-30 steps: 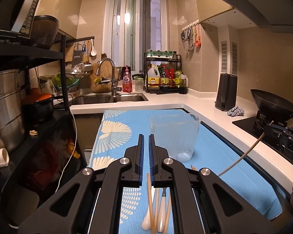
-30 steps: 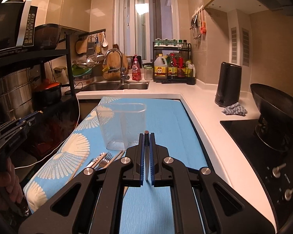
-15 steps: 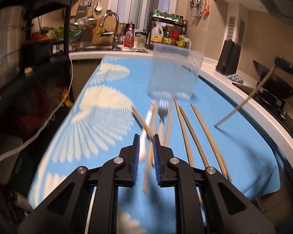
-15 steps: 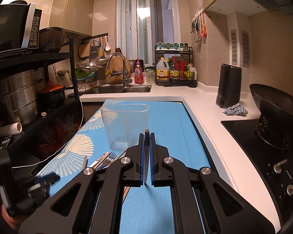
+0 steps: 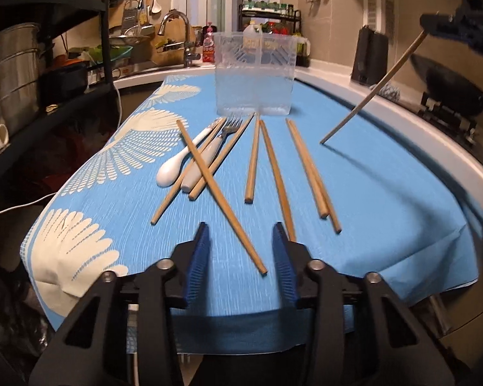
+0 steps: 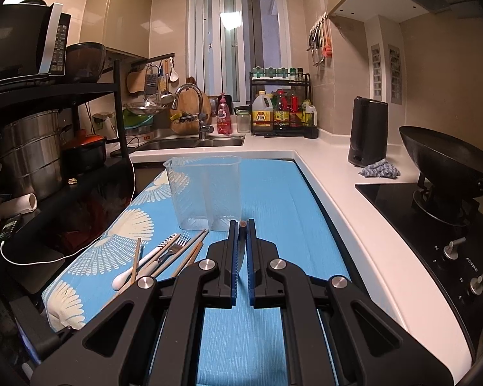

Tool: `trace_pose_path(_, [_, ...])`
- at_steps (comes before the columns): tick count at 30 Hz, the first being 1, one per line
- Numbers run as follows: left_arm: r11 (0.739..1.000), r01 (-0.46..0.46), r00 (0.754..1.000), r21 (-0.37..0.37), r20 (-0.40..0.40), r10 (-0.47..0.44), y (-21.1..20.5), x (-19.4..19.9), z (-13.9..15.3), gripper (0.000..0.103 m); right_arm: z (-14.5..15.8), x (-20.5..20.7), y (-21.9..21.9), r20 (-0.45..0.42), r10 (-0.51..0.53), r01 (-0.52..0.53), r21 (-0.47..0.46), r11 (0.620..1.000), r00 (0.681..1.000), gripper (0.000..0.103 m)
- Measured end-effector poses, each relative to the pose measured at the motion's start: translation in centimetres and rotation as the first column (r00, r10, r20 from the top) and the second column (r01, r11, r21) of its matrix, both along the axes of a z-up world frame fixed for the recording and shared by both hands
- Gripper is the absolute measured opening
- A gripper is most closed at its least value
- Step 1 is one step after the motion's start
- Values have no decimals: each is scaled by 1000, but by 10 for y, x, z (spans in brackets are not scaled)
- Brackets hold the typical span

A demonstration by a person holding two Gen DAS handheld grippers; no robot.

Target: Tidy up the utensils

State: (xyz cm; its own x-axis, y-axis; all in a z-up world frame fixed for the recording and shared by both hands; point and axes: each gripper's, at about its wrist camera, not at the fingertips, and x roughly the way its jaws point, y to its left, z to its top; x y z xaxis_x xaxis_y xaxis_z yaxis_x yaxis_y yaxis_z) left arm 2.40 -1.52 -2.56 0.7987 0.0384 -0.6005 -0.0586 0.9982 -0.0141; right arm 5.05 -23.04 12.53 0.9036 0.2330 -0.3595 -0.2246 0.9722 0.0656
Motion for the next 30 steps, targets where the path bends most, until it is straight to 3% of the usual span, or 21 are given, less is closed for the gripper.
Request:
trace_pose_path(2, [1000,-14,1000,9,-11,14,2,1,-1,27,-1,-1,1,0,2,-2,-4,1000,1000,5])
trace_pose_path(5, [1000,-22,1000,21,-14,22,5,-1,0,10,-1,-1,2,2,6,-6,-5,1000,1000,5])
trace_pose_path(7, [999,-31,999,23,-9,31,9,-4,3,6,0,-2,3,5,8,-8,-5,1000,1000,5])
trace_pose_path(14, [997,-65,984,50,167,56,25,-18,43,5,15,-2,3,37,13,-13,-8,1000,999,5])
trace_pose_path(21, [994,-26,939,111,345,-14,33,-13,92,5,24,5,3,42,21,-21,-2,1000,999,5])
trace_pose_path(30, [995,10,921,102,386,-48,44,26,150,5,44,24,7,28,38,-38,-3,999,999,5])
